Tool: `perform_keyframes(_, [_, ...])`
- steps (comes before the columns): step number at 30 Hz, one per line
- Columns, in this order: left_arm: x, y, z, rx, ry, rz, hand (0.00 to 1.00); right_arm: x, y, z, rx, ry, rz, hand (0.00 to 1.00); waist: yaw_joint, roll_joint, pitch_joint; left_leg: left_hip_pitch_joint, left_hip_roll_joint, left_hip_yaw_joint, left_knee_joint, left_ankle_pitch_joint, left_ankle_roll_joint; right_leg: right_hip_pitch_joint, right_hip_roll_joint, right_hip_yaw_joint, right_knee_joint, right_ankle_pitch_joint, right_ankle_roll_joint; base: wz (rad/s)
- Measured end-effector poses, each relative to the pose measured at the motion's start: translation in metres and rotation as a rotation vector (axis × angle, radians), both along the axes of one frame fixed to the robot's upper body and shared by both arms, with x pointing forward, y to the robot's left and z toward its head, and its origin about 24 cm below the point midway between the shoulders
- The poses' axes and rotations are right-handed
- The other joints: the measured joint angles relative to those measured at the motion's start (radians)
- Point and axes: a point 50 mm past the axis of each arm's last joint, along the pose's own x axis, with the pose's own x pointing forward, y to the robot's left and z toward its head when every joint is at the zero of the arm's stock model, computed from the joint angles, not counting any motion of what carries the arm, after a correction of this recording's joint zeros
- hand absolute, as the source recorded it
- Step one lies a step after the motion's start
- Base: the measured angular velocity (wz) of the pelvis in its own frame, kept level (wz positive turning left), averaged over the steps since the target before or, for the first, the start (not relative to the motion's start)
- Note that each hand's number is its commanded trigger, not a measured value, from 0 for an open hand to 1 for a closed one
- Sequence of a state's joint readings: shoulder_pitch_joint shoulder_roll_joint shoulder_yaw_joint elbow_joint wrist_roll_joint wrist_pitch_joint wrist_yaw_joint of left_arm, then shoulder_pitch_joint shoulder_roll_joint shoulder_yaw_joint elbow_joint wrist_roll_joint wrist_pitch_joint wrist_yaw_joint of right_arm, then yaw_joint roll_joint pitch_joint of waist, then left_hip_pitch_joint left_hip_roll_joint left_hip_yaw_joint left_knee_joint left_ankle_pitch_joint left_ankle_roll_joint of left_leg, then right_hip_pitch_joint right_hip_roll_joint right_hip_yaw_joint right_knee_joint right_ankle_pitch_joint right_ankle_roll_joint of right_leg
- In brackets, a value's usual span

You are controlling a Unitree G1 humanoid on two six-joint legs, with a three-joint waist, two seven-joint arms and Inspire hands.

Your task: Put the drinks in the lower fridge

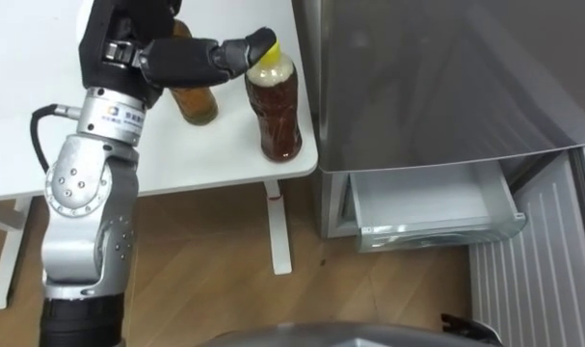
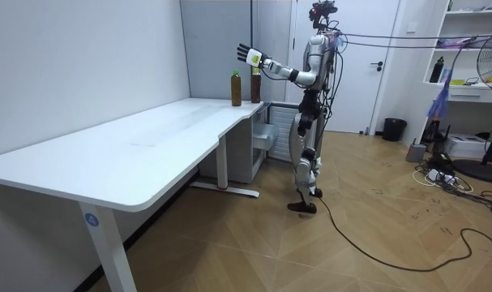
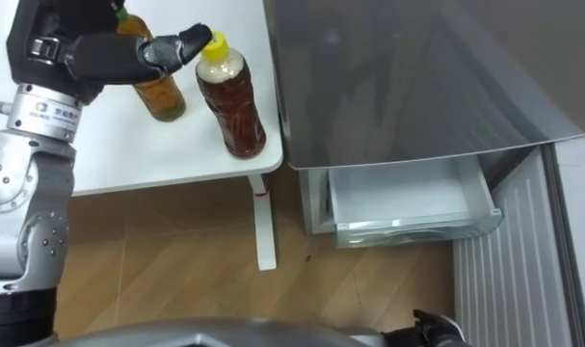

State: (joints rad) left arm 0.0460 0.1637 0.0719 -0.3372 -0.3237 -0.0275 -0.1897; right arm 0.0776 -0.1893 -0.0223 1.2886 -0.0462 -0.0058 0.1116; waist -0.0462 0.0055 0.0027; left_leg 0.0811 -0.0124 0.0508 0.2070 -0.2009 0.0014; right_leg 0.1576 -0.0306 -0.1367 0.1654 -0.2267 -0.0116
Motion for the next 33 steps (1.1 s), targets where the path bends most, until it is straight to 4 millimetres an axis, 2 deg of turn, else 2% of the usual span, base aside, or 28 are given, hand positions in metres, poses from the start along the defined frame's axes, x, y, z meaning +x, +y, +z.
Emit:
perform_keyframes(7, [-0.006, 0.002, -0.012, -0.003, 0.050, 0.012, 0.00, -0.001, 0.000, 0.000, -0.004, 0.008, -0.003, 0.00, 0.000, 0.000, 0.0004, 0.001, 0.000, 0.000, -0.001, 0.000, 0.000, 0.000, 0.001, -0.001, -0.002, 0.000, 0.000, 0.00])
perform_keyframes(12, [-0.010, 0.001, -0.033, -0.012, 0.158, 0.015, 0.00, -0.003, 0.000, 0.000, -0.004, 0.014, -0.004, 0.00, 0.000, -0.001, 0.0014, 0.000, 0.000, 0.000, -0.002, 0.000, 0.000, 0.001, 0.001, -0.001, -0.013, 0.000, 0.000, 0.00])
perform_keyframes(23, [-0.010, 0.000, -0.041, -0.013, 0.194, -0.005, 0.00, -0.004, 0.000, -0.001, 0.001, 0.023, -0.006, 0.00, -0.001, -0.003, 0.0028, 0.000, 0.000, 0.000, -0.005, 0.000, 0.000, 0.003, 0.002, -0.001, -0.012, 0.000, -0.001, 0.00])
perform_keyframes(27, [-0.009, -0.006, -0.049, -0.017, 0.233, -0.025, 0.00, -0.003, 0.001, -0.001, 0.007, 0.020, -0.026, 0.00, 0.000, -0.007, 0.0054, -0.002, 0.000, 0.000, -0.005, 0.000, 0.000, 0.001, 0.002, -0.001, -0.012, 0.000, -0.001, 0.00])
perform_keyframes(33, [-0.009, -0.015, -0.052, -0.017, 0.246, -0.064, 0.00, -0.003, 0.003, -0.001, 0.013, 0.020, -0.024, 0.00, 0.000, -0.009, 0.0067, -0.004, 0.000, 0.001, -0.005, 0.000, 0.000, -0.001, 0.001, 0.001, -0.014, 0.000, 0.000, 0.00])
